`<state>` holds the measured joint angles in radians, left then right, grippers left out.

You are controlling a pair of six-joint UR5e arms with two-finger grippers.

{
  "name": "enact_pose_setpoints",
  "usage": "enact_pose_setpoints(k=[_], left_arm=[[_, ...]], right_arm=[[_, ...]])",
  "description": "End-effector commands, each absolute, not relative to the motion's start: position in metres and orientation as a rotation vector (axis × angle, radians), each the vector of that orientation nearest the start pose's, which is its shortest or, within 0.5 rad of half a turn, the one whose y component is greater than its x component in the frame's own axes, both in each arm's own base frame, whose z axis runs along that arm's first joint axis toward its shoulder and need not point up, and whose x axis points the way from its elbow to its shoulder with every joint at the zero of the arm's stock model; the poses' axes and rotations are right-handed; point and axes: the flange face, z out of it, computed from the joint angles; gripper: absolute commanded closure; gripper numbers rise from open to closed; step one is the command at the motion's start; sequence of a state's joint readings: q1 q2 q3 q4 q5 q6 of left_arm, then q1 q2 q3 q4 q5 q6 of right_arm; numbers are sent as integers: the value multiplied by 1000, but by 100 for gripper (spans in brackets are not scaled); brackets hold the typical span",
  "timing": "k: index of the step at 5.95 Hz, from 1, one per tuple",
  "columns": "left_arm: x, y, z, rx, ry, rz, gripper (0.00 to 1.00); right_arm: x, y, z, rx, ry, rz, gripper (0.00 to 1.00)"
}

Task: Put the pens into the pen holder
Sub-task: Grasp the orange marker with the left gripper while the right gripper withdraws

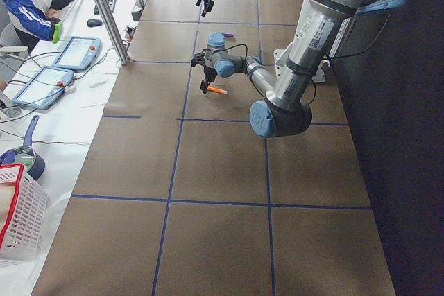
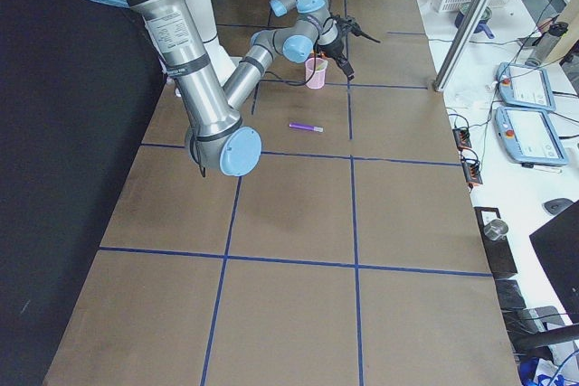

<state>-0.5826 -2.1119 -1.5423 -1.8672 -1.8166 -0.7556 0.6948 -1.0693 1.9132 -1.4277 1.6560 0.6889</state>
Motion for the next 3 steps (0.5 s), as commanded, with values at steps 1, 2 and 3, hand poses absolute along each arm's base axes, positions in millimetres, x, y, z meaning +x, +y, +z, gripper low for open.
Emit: enact_pose_setpoints(k=[1, 2, 3], left_arm=[[524, -476, 328, 341, 773, 314, 49], [524, -476, 328, 339, 774, 308, 82], [523, -475, 325, 335, 781, 287, 97]], right_arm=[[-383, -481, 212, 648, -758, -215, 0], [-382, -481, 212, 649, -759, -215, 0], [-383, -480, 212, 648, -760, -215, 0]])
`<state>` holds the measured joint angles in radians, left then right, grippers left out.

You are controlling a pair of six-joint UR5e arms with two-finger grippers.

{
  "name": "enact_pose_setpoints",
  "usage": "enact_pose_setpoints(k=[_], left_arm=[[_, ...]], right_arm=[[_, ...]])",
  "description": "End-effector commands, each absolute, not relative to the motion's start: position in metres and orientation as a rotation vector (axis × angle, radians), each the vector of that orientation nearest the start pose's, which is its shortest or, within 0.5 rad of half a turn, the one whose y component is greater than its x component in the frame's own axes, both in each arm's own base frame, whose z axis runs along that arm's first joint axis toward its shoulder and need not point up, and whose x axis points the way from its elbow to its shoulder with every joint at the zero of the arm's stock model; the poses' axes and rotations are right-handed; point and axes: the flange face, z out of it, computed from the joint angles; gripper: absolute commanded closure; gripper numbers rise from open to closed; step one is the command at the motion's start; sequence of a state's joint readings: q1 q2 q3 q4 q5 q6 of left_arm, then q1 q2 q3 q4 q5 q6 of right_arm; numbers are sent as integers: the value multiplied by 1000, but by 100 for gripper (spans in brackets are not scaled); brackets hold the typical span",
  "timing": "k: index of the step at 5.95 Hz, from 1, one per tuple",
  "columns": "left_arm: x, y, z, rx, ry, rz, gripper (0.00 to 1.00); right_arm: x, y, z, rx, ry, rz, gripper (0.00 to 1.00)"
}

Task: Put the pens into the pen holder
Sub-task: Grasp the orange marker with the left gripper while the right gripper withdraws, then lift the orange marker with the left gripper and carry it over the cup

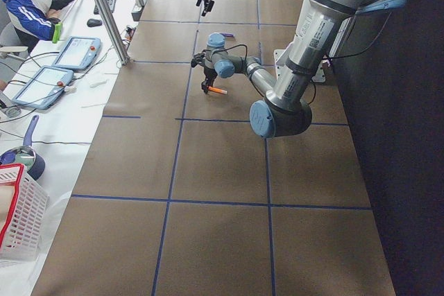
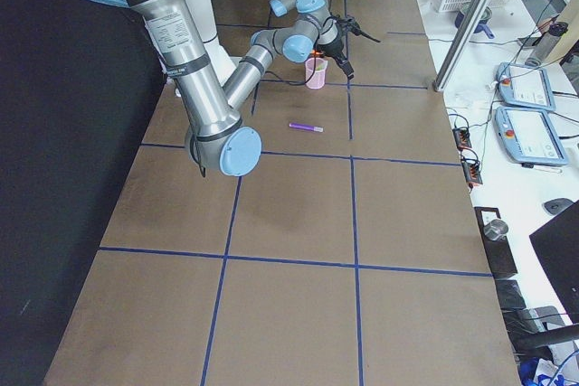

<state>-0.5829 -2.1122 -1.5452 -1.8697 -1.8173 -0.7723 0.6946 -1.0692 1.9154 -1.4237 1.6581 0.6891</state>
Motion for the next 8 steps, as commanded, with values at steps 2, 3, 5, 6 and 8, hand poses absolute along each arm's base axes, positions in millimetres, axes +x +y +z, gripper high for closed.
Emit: enact_pose_setpoints(k=[2, 3, 5, 6, 8], left_arm=[[521, -475, 322, 334, 787, 277, 100], [509, -475, 304, 364, 814, 272, 100], [452, -506, 260, 517, 904, 210, 100], [432, -515, 235, 702, 1009, 180, 100], [413, -508, 213, 994, 1146, 119, 100]], right_arm=[[-383, -480, 213, 647, -759, -215, 0], [-383, -480, 212, 649, -761, -215, 0], [-380, -479, 224, 689, -788, -209, 1], [-381, -479, 226, 699, -782, -206, 1], [-380, -479, 226, 704, -781, -213, 1]])
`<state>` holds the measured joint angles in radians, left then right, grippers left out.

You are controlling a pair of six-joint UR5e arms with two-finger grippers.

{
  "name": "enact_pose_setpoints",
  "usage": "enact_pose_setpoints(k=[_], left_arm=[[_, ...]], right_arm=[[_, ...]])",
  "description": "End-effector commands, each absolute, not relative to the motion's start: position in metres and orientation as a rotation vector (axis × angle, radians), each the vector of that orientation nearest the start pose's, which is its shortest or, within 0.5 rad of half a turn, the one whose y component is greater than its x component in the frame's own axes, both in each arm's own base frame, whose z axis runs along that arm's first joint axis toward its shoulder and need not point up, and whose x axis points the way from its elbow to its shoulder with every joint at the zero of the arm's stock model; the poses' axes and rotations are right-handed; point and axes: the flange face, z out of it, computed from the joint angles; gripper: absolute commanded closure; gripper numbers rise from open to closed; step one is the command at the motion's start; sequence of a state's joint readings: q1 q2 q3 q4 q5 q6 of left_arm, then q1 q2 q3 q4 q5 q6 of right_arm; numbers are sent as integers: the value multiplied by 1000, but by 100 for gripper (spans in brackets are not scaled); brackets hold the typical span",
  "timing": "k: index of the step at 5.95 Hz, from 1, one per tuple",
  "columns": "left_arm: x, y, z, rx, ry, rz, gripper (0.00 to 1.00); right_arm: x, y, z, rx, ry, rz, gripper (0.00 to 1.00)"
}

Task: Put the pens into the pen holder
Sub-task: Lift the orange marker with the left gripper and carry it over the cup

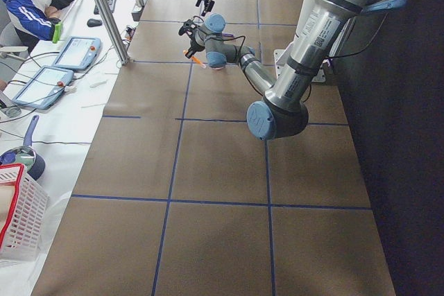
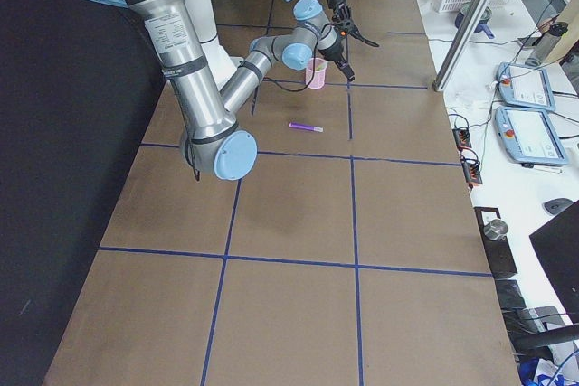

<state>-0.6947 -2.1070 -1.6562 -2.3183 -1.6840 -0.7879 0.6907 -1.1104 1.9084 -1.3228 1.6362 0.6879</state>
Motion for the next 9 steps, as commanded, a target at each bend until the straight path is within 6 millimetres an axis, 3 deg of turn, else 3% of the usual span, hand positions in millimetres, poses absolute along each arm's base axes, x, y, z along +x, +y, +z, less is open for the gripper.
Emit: enact_pose_setpoints(k=[1, 2, 4, 7, 9], left_arm=[[427, -495, 216, 1104, 1179, 90, 100], [446, -471, 221, 1224, 1238, 129, 100], [476, -438, 250, 1345, 1391, 41, 100], [516, -384, 241, 1343, 1467, -31, 100], [536, -389, 247, 1328, 1439, -22, 100]], right_arm=[[-381, -479, 229, 699, -777, -215, 1], [-382, -478, 230, 698, -776, -218, 1], [-383, -478, 231, 697, -774, -222, 1], [-384, -478, 231, 697, -773, -223, 1], [-384, -478, 231, 697, -773, -223, 1]])
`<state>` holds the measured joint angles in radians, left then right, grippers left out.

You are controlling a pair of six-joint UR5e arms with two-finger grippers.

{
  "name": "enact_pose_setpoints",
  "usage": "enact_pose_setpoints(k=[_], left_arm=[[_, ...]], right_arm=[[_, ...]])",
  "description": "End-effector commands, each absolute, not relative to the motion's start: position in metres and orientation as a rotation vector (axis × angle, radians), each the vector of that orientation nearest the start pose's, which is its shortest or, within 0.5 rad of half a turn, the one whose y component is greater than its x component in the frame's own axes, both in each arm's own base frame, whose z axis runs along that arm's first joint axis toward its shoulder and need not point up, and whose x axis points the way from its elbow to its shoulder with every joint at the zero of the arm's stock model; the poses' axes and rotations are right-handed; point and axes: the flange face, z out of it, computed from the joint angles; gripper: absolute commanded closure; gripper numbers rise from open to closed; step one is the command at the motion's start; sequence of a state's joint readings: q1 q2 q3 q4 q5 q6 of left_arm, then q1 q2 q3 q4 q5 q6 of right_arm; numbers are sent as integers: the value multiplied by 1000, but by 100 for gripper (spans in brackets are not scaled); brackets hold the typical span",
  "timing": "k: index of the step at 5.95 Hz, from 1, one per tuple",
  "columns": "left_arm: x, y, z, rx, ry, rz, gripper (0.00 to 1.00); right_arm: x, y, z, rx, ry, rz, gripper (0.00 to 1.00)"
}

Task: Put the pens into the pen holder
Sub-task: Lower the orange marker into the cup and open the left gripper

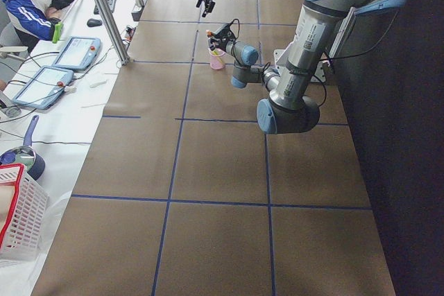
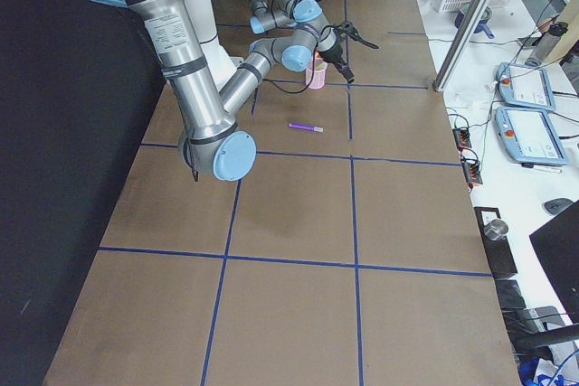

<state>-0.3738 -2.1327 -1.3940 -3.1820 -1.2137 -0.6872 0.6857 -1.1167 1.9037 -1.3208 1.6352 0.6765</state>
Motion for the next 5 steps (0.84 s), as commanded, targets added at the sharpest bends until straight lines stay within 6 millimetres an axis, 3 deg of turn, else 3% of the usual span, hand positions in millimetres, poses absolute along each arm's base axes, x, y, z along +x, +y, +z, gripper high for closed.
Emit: enact_pose_setpoints(k=[1, 2, 4, 5], left_arm=[[539, -388, 251, 1324, 1433, -18, 100], [542, -384, 247, 1317, 1450, -21, 87], [541, -386, 246, 1326, 1441, -25, 2], [539, -387, 243, 1334, 1438, -42, 0]], right_arm=[[-384, -478, 231, 696, -773, -222, 1], [-384, -478, 231, 697, -773, -223, 1], [-383, -478, 231, 697, -775, -221, 1], [-383, -478, 230, 698, -776, -221, 1]])
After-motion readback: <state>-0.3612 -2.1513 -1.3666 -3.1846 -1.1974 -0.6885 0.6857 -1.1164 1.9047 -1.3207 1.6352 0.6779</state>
